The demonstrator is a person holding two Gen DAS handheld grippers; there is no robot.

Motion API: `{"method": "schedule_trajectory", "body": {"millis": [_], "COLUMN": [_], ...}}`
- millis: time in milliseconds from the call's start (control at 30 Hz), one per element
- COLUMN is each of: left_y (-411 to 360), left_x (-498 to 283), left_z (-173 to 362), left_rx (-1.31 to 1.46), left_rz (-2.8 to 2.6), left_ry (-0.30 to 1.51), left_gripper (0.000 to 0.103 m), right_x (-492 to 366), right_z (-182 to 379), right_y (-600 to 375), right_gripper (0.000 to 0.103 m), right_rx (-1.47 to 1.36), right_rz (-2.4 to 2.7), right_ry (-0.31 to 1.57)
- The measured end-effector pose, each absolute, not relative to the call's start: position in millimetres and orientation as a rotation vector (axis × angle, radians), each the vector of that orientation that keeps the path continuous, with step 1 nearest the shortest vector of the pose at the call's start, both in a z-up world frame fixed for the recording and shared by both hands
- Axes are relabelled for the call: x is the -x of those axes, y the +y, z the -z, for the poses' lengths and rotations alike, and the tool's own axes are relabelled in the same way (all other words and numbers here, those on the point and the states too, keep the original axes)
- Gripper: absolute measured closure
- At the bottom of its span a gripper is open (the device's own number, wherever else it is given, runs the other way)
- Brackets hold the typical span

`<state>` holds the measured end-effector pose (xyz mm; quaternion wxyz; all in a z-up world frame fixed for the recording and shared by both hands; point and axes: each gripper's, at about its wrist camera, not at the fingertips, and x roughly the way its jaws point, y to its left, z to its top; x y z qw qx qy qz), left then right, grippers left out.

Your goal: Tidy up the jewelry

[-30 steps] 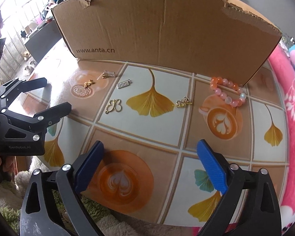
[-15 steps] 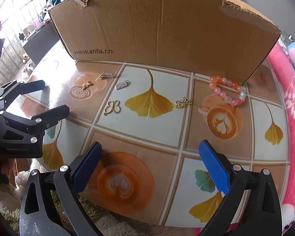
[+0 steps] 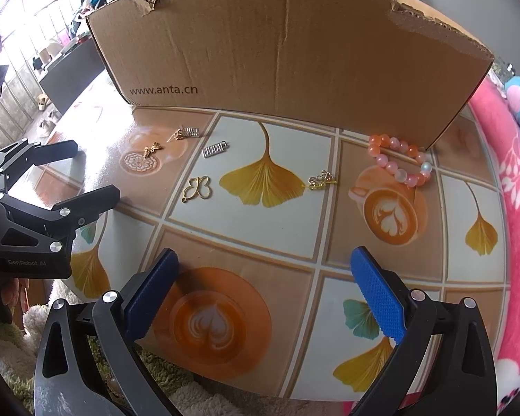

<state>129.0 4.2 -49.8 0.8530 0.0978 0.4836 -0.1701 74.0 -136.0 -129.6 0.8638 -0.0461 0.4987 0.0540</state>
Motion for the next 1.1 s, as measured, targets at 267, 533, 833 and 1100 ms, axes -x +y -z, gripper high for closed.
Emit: {"method": "schedule_trajectory", "body": {"millis": [267, 533, 833, 1100], "left_y": [3, 2, 3, 6], "left_x": [-129, -130, -128, -122], "left_z": [50, 50, 49, 51], "left_rx": [-0.206, -0.207, -0.202, -0.190], "left_rz": [0.357, 0.347, 0.349, 0.355], "left_ry": [1.022, 1.036, 1.010, 0.957], "left_gripper": [0.005, 0.004, 0.004, 0.004], "right_x": [-70, -63, -60, -65], "right_z": [128, 101, 93, 89], "right_y": [-137, -156, -181, -172], "right_gripper": [0.008, 0.008, 0.008, 0.009], "right_rx": [0.098, 0.031, -0.077, -0.054], "right_rz": [-0.122, -0.114, -0.147, -0.222], "right_ry": [1.034, 0.885, 0.837, 0.818]}}
